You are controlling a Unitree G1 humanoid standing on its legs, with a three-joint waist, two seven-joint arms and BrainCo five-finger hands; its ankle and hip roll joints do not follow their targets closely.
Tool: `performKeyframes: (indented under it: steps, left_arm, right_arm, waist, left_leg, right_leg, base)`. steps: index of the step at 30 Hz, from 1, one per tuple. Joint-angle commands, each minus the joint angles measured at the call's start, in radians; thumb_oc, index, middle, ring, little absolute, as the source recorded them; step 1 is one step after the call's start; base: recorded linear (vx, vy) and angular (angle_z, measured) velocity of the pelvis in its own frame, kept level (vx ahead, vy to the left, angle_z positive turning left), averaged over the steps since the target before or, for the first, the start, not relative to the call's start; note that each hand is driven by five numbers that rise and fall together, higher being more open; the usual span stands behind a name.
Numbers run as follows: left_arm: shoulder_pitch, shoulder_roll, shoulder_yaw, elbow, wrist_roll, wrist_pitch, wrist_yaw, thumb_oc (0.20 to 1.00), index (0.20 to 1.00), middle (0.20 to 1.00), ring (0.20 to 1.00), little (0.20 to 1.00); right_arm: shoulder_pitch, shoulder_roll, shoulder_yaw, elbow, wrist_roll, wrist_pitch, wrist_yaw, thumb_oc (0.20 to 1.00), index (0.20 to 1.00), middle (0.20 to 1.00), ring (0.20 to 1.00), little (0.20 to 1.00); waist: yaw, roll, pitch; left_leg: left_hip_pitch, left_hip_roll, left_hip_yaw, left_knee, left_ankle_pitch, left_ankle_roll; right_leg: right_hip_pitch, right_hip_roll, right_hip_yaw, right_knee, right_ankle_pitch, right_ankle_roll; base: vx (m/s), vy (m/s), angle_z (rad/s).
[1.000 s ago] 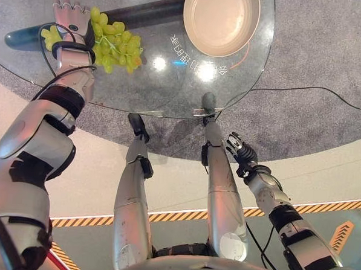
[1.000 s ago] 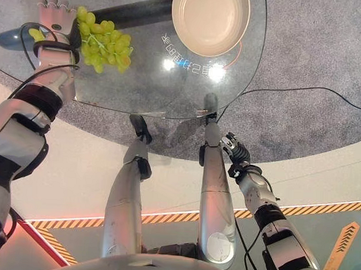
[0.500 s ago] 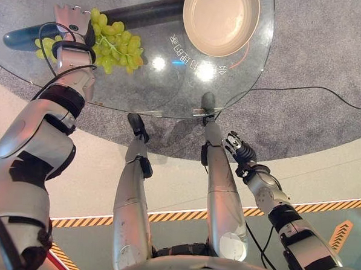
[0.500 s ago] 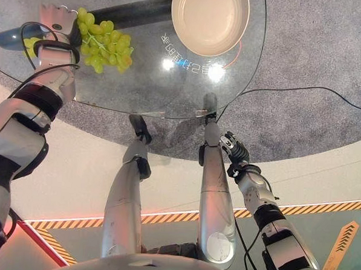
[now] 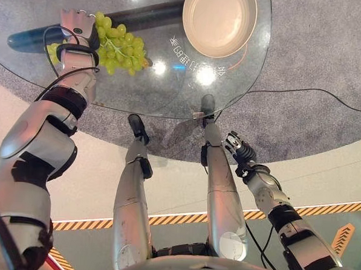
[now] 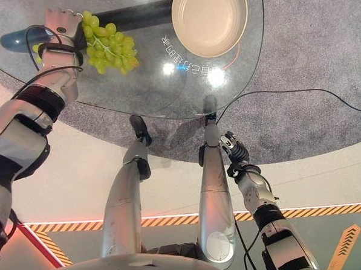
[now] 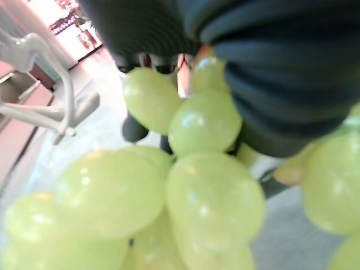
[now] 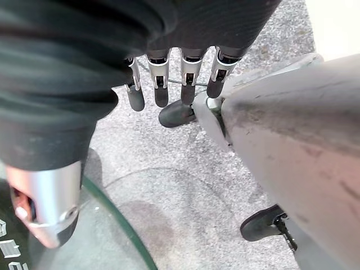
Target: Pick up fruits into the plate
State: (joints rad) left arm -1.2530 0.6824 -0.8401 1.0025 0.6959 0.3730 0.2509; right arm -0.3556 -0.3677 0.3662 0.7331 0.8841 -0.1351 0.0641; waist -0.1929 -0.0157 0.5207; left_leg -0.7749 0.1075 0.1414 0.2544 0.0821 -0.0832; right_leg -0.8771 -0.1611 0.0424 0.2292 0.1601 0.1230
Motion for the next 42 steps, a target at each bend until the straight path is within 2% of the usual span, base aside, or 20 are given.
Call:
performKeyframes:
  steps: [1,10,11,13,14,18,23,28,30,32,33,35,38,40,42]
  left_arm:
    - [0.018,0.052,0.068,-0.029,-0.023,-0.027,0.063,0.200,0.200,0.200,0.200,0.200]
    - [0.099,0.124,0.145,-0.111,-0.068,-0.143,0.135,0.200,0.200,0.200,0.200,0.200]
    - [0.097,0.125,0.146,-0.111,-0.068,-0.143,0.135,0.200,0.200,0.200,0.200,0.200]
    - [0.129,0.159,0.172,-0.165,-0.079,-0.168,0.141,0.200,0.200,0.200,0.200,0.200]
    - [0.151,0.193,0.190,-0.200,-0.092,-0.200,0.142,0.200,0.200,0.200,0.200,0.200]
    - [0.198,0.257,0.225,-0.302,-0.099,-0.236,0.130,0.200,0.200,0.200,0.200,0.200]
    - [0.268,0.327,0.252,-0.422,-0.099,-0.270,0.090,0.200,0.200,0.200,0.200,0.200]
    - [0.371,0.410,0.310,-0.588,-0.053,-0.320,0.003,0.200,0.200,0.200,0.200,0.200]
    - [0.411,0.435,0.342,-0.656,-0.020,-0.346,-0.046,0.200,0.200,0.200,0.200,0.200]
    - [0.462,0.472,0.367,-0.733,0.013,-0.409,-0.091,0.200,0.200,0.200,0.200,0.200]
    - [0.468,0.472,0.372,-0.736,0.013,-0.409,-0.092,0.200,0.200,0.200,0.200,0.200]
    - [0.499,0.496,0.389,-0.789,0.029,-0.463,-0.125,0.200,0.200,0.200,0.200,0.200]
    - [0.547,0.540,0.395,-0.857,0.040,-0.556,-0.137,0.200,0.200,0.200,0.200,0.200]
    - [0.558,0.559,0.393,-0.897,0.034,-0.604,-0.144,0.200,0.200,0.200,0.200,0.200]
    - [0.564,0.570,0.390,-0.923,0.030,-0.628,-0.140,0.200,0.200,0.200,0.200,0.200]
  right_arm:
    - [0.070,0.010,-0.005,-0.045,0.014,-0.026,0.008,1.000,1.000,1.000,1.000,1.000]
    - [0.105,0.018,-0.052,-0.015,0.006,-0.018,0.022,1.000,1.000,1.000,1.000,1.000]
    - [0.102,0.018,-0.053,-0.015,0.006,-0.018,0.022,1.000,1.000,1.000,1.000,1.000]
    - [0.115,0.018,-0.070,-0.009,-0.003,-0.017,0.026,1.000,1.000,1.000,1.000,1.000]
    - [0.125,0.016,-0.084,0.002,-0.006,-0.020,0.036,1.000,1.000,1.000,1.000,1.000]
    - [0.144,0.018,-0.107,0.015,-0.023,-0.028,0.056,1.000,1.000,1.000,1.000,1.000]
    - [0.185,0.014,-0.125,-0.013,-0.038,-0.034,0.083,1.000,1.000,1.000,1.000,1.000]
    - [0.245,-0.020,-0.128,-0.203,-0.147,-0.029,0.091,1.000,1.000,1.000,1.000,1.000]
    - [0.268,-0.045,-0.144,-0.302,-0.158,0.002,0.119,1.000,1.000,1.000,1.000,1.000]
    - [0.291,-0.085,-0.184,-0.420,-0.187,0.027,0.194,1.000,1.000,1.000,1.000,1.000]
    - [0.294,-0.086,-0.184,-0.422,-0.187,0.028,0.194,1.000,1.000,1.000,1.000,1.000]
    - [0.304,-0.130,-0.221,-0.507,-0.202,0.062,0.267,1.000,1.000,1.000,1.000,1.000]
    - [0.300,-0.246,-0.271,-0.641,-0.201,0.148,0.350,1.000,1.000,1.000,1.000,1.000]
    - [0.285,-0.309,-0.301,-0.684,-0.185,0.204,0.370,1.000,1.000,1.000,1.000,1.000]
    - [0.278,-0.342,-0.316,-0.704,-0.184,0.225,0.391,1.000,1.000,1.000,1.000,1.000]
  waist:
    - [0.032,-0.013,-0.001]
    - [0.071,0.026,-0.001]
    - [0.071,0.026,-0.001]
    - [0.079,0.035,-0.001]
    - [0.085,0.040,-0.001]
    - [0.096,0.044,-0.003]
    - [0.103,0.047,-0.063]
    - [0.110,0.041,-0.135]
    - [0.114,0.033,-0.166]
    - [0.120,0.024,-0.209]
    - [0.118,0.025,-0.209]
    - [0.124,0.020,-0.247]
    - [0.139,0.013,-0.316]
    - [0.146,0.011,-0.342]
    - [0.149,0.012,-0.352]
  left_leg:
    - [0.066,-0.096,-0.036,-0.030,-0.063,0.042]
    - [0.284,-0.080,-0.044,-0.129,-0.048,0.034]
    - [0.279,-0.080,-0.044,-0.131,-0.043,0.034]
    - [0.353,-0.078,-0.044,-0.155,-0.046,0.029]
    - [0.410,-0.076,-0.042,-0.169,-0.050,0.025]
    - [0.521,-0.076,-0.032,-0.189,-0.066,0.022]
    - [0.587,-0.074,-0.027,-0.206,-0.075,0.016]
    - [0.664,-0.073,-0.027,-0.230,-0.086,0.012]
    - [0.692,-0.072,-0.031,-0.240,-0.089,0.011]
    - [0.730,-0.071,-0.039,-0.251,-0.094,0.013]
    - [0.732,-0.072,-0.039,-0.252,-0.094,0.013]
    - [0.762,-0.071,-0.041,-0.262,-0.098,0.014]
    - [0.816,-0.070,-0.044,-0.277,-0.107,0.014]
    - [0.843,-0.070,-0.045,-0.288,-0.111,0.013]
    - [0.859,-0.070,-0.048,-0.297,-0.112,0.013]
  right_leg:
    - [0.059,0.125,-0.051,0.039,-0.079,-0.037]
    - [0.261,0.090,-0.094,0.012,-0.113,-0.022]
    - [0.258,0.091,-0.094,0.009,-0.107,-0.023]
    - [0.329,0.079,-0.105,-0.006,-0.115,-0.018]
    - [0.385,0.067,-0.114,-0.016,-0.121,-0.014]
    - [0.505,0.044,-0.122,-0.048,-0.128,-0.007]
    - [0.588,0.027,-0.138,-0.092,-0.127,-0.004]
    - [0.693,0.019,-0.153,-0.148,-0.128,0.000]
    - [0.731,0.018,-0.159,-0.164,-0.131,0.003]
    - [0.775,0.015,-0.168,-0.180,-0.131,0.009]
    - [0.777,0.015,-0.169,-0.181,-0.131,0.009]
    - [0.811,0.013,-0.180,-0.194,-0.131,0.015]
    - [0.873,0.007,-0.202,-0.215,-0.131,0.022]
    - [0.905,0.005,-0.215,-0.229,-0.131,0.025]
    - [0.925,0.003,-0.223,-0.238,-0.131,0.026]
  base:
    - [-0.02,-0.035,0.03]
    - [0.00,0.003,0.03]
    - [0.01,0.011,0.04]
    - [0.02,0.020,0.01]
    - [0.04,0.039,0.06]
    - [0.04,0.018,0.11]
    - [0.07,0.007,0.12]
    - [0.08,-0.025,0.08]
    - [0.10,-0.060,0.12]
    - [0.12,-0.075,0.09]
    - [0.11,-0.062,0.10]
    - [0.14,-0.051,0.13]
    - [0.18,-0.047,0.09]
    - [0.12,-0.019,0.03]
    - [0.07,0.005,0.13]
